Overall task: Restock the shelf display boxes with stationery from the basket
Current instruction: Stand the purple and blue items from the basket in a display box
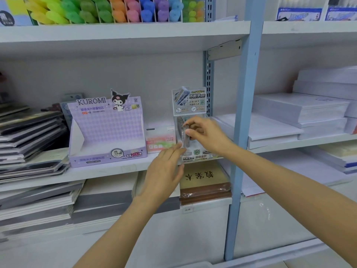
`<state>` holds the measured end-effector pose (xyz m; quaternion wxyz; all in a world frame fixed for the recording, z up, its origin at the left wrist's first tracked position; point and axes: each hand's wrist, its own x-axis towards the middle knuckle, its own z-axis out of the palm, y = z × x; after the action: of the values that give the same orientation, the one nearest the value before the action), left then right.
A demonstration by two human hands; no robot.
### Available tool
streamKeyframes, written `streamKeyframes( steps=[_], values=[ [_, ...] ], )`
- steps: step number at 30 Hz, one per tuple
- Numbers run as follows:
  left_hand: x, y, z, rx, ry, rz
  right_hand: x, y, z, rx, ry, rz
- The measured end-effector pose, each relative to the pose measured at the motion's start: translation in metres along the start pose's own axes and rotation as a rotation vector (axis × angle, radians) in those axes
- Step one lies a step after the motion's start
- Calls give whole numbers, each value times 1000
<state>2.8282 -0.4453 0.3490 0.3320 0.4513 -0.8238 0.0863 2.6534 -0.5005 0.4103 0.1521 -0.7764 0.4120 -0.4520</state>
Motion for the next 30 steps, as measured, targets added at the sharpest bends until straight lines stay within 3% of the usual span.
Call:
streamKeyframes(
  steps=[7, 14, 18, 21, 23, 26, 30],
  values=[
    [-2, 0, 2, 16, -10, 21, -4, 6, 11, -151, 97, -162],
    [-8, -1, 2, -10, -67, 11, -21, 1, 12, -263, 116, -137],
    [-43, -9, 18, -46, 186, -65, -61, -19, 31, -141, 161, -343],
    [-100, -25, 51, -123, 271, -216, -101, -16, 74, -32, -45, -316],
    [-152, -40, 78, -160, 169, -326, -131, -1, 113, -13, -250, -195],
    [-240, -60, 121, -161, -115, -546, -174, 41, 172, -64, -528, 23],
    [-333, -69, 162, -72, -549, -744, -234, 106, 234, -117, -727, 324]
  ],
)
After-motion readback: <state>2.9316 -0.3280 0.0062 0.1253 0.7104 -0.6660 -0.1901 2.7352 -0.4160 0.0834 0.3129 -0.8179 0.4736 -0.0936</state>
